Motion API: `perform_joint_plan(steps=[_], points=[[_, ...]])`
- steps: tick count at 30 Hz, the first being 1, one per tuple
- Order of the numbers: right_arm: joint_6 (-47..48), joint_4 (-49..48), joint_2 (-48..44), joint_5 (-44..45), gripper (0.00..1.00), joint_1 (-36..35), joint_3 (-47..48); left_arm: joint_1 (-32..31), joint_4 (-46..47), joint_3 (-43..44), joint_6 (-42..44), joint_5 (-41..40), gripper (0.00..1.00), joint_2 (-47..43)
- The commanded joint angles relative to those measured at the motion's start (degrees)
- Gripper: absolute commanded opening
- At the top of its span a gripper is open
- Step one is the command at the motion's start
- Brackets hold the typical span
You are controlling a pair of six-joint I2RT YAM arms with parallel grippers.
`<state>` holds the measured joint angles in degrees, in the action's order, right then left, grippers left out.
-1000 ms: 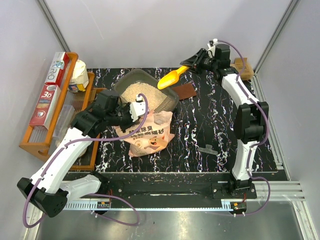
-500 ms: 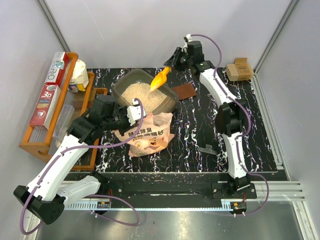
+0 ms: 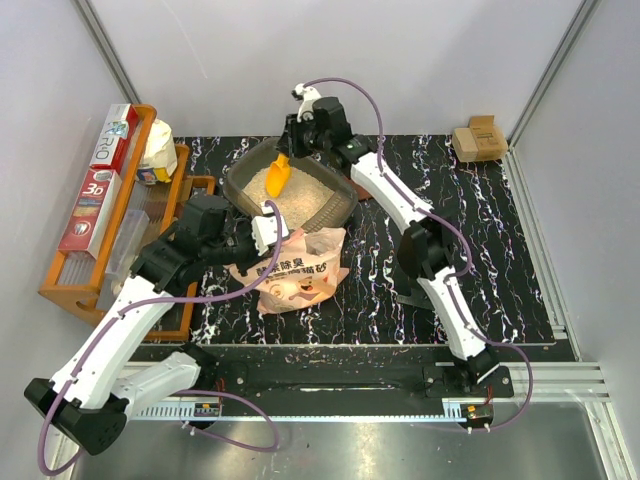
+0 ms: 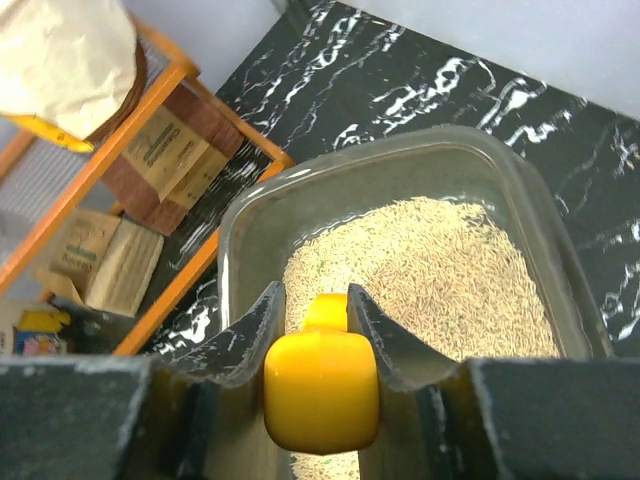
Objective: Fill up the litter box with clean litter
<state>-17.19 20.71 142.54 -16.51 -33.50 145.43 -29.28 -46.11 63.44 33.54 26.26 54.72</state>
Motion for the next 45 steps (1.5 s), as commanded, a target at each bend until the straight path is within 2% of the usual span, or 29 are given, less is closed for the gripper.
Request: perform_joint_plan(steps=[1,2,5,10,12,13,14,15,16,19,20,23,25,32,40,43,45], points=[[15.68,-6.90,-6.20,-3.96,0.00,-0.25,-4.50,0.27,3.74,0.28,-1.11,2.74,0.02,-1.90],[19.96,-7.69,-9.61,-4.05,0.00,-0.34,-6.45,0.27,3.74,0.28,-1.19,3.09,0.02,-2.07],[23.69,-8.32,-15.68,0.49,0.00,-0.17,-11.03,0.27,3.74,0.19,-1.28,3.18,0.02,-2.16],[22.91,-3.67,-26.93,3.42,0.00,1.59,-15.77,0.54,4.01,-0.16,-0.58,2.13,0.02,-2.34],[22.11,-1.12,-30.81,-2.19,0.01,3.60,-18.32,0.63,4.01,0.10,-0.49,2.13,0.02,-2.16],[22.46,-0.24,-34.75,-4.30,0.08,4.13,-21.21,0.71,4.18,0.19,-0.75,2.13,0.02,-2.07],[23.94,2.12,-36.61,-7.62,0.10,4.66,-22.71,0.89,4.36,0.19,-0.93,2.13,0.02,-1.81],[24.13,3.53,-38.46,-8.96,0.08,5.10,-24.30,0.98,4.36,0.11,-1.02,2.13,0.02,-1.81],[21.96,5.11,-41.70,-10.19,0.00,6.41,-26.66,1.06,4.79,0.02,-1.45,2.13,0.02,-1.55],[15.99,10.92,-47.42,-20.46,0.00,9.23,-31.15,1.24,5.41,-0.42,-2.42,2.56,0.02,-1.28],[15.87,13.11,-48.75,-27.36,0.00,9.50,-32.47,1.33,5.59,-0.68,-2.86,2.74,0.02,-1.19],[16.93,12.87,-54.55,-37.68,0.00,9.50,-40.90,1.68,5.76,-0.77,-4.00,3.18,0.02,-1.19],[18.75,11.99,-56.92,-39.29,0.00,9.41,-45.90,1.94,5.76,-0.77,-4.44,3.45,0.02,-1.28],[20.26,8.22,-54.92,-38.07,0.00,8.27,-47.87,2.65,5.94,-0.42,-5.68,4.41,0.02,-0.84],[23.78,8.38,-48.42,-37.28,0.00,1.43,-46.37,3.09,6.47,0.02,-6.29,4.59,0.02,-1.10],[23.17,8.56,-48.67,-32.12,0.00,-1.12,-48.04,3.35,6.91,0.46,-7.26,4.41,0.02,-1.28],[19.76,6.46,-49.90,-20.63,0.00,-3.50,-50.83,3.52,8.39,0.63,-8.48,3.89,0.02,-1.46]])
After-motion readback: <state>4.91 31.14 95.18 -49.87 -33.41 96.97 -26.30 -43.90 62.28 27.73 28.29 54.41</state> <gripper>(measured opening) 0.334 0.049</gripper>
